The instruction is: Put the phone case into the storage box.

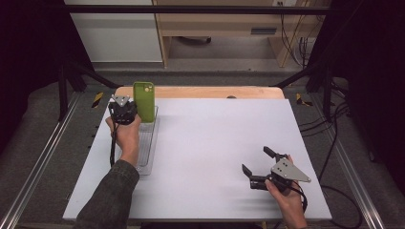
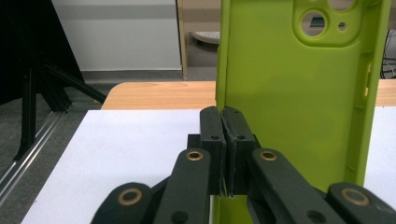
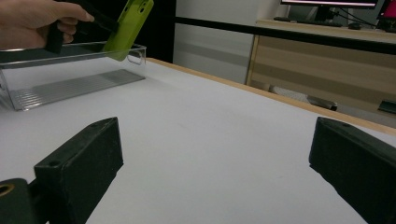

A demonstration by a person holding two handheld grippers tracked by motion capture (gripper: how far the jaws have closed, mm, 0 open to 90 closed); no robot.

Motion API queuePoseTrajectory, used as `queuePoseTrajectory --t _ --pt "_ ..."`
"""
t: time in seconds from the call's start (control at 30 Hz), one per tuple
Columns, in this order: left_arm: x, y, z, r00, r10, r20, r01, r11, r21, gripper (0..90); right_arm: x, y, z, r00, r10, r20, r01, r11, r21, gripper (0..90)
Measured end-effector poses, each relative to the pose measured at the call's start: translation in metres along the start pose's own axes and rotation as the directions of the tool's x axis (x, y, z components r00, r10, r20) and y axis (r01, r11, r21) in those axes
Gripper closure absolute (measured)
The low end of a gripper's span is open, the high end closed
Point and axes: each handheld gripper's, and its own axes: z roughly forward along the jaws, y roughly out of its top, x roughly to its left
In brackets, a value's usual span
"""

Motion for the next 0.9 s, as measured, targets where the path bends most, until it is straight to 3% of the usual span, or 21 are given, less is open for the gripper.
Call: queuePoseTrajectory --t 0.9 --pt "-0.0018 0.0044 0.0042 0.9998 0.014 -0.017 -0.013 0.9988 0.046 87.2 -0.0009 0.0004 -0.0009 1.0000 0.000 0.005 0.000 1.000 -0.003 2.8"
